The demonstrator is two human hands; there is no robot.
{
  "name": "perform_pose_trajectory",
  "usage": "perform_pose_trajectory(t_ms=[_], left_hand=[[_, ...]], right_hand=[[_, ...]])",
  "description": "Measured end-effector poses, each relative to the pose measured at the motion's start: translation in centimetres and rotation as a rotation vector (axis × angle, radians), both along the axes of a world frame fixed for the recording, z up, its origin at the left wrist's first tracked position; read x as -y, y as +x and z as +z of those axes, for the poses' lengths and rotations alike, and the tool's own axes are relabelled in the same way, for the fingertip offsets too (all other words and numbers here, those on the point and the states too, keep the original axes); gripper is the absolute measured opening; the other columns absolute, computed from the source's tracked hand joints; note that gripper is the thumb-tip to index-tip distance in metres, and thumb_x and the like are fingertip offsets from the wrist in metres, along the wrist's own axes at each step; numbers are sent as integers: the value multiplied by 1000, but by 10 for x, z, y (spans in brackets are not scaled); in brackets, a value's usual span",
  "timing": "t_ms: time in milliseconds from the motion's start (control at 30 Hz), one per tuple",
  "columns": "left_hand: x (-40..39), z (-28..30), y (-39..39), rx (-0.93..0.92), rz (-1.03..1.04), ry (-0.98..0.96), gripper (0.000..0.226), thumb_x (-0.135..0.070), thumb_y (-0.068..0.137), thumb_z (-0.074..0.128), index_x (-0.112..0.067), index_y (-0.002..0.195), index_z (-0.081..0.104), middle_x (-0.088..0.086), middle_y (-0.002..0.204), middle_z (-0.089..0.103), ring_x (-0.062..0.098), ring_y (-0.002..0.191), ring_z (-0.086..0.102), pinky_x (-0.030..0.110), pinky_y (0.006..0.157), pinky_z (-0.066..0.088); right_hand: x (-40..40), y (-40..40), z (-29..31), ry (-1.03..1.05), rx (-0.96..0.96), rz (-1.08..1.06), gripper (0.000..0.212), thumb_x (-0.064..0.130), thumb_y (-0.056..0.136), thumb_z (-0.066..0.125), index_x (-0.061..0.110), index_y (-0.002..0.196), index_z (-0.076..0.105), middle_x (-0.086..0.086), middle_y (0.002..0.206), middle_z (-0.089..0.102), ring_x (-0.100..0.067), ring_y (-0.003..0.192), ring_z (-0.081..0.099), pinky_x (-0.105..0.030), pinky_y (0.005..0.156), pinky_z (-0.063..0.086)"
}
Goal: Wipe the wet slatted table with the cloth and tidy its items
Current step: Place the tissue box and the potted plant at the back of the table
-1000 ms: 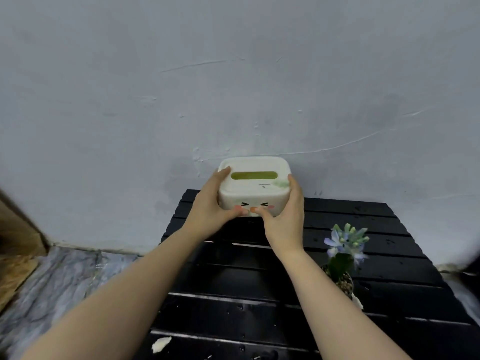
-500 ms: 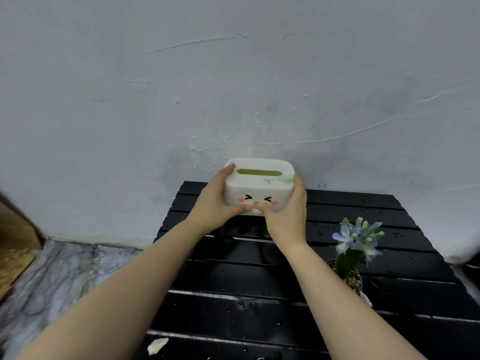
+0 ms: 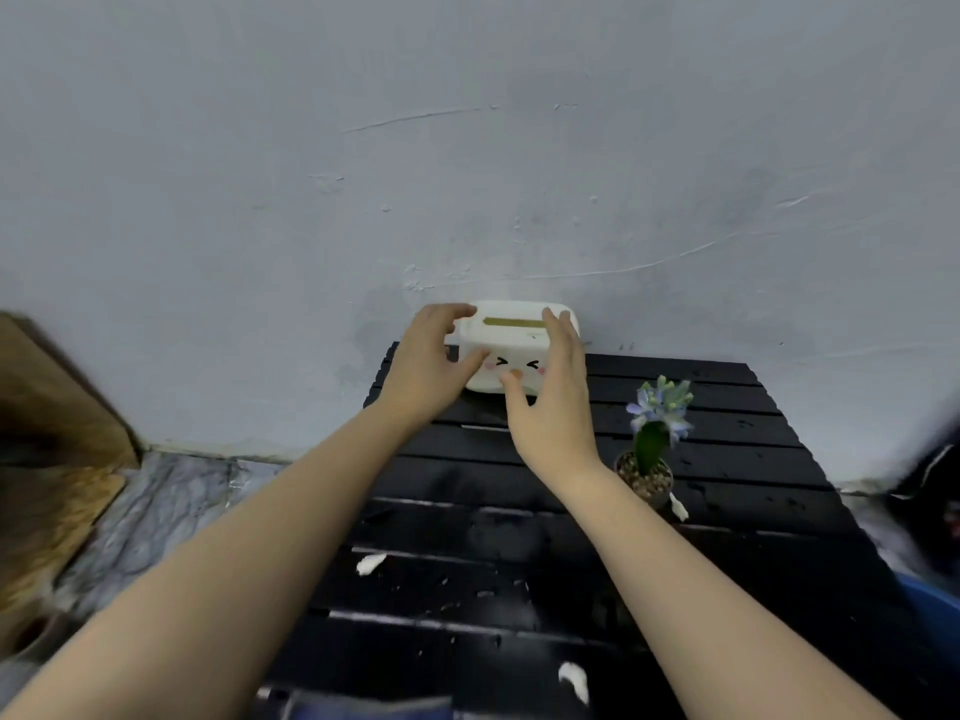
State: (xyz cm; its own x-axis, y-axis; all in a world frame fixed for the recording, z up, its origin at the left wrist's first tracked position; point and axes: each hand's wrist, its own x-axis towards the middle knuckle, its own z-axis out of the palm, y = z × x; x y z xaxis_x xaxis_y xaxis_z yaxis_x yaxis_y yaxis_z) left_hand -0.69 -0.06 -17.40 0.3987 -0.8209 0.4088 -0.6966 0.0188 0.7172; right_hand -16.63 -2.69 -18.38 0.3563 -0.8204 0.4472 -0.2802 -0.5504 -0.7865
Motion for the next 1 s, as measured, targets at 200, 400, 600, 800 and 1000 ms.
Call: perform_pose_trajectory(t_ms=[200,400,600,800,1000], left_hand=[[-72,26,-42,-59,-38,-117,26,-29,88,70,-26,113,67,-12,106,67,3,94,64,20,79,56],[-123,8,-97,-25,-126,-81,17,-25,89,68,-22,106,70,-10,93,69,6,87,66,23,77,56],[-119,-29,-130,124,-168,134,29,-31,91,65,-22,118,65,-3,110,67,16,104,61,39,91,53],[-110,-72,-130,317,-195,483,55,-43,98,54,-25,148,42,9,159,35,30,148,28,48,120,26],[-109,-88,-129,379,-143,472,49,-49,99,48,-26,142,50,6,160,34,28,148,26,46,119,20]], right_hand=[[-77,-52,25,-200,20,23,37,12,94,60,14,130,52,-1,132,49,-14,126,45,-26,108,37],[-122,-125,-2,-281,-154,-49,21,11,91,63,12,112,66,-1,109,55,-16,109,52,-30,96,44],[-104,-169,-24,-123,-496,-186,37,24,90,64,25,127,59,-10,131,44,-29,124,41,-49,102,41],[-52,-161,-35,70,-711,-136,56,44,95,55,43,147,33,-20,162,-1,-38,149,2,-52,118,18],[-22,-143,-47,54,-697,-95,53,38,95,57,35,144,39,-19,159,15,-38,144,14,-51,114,26]])
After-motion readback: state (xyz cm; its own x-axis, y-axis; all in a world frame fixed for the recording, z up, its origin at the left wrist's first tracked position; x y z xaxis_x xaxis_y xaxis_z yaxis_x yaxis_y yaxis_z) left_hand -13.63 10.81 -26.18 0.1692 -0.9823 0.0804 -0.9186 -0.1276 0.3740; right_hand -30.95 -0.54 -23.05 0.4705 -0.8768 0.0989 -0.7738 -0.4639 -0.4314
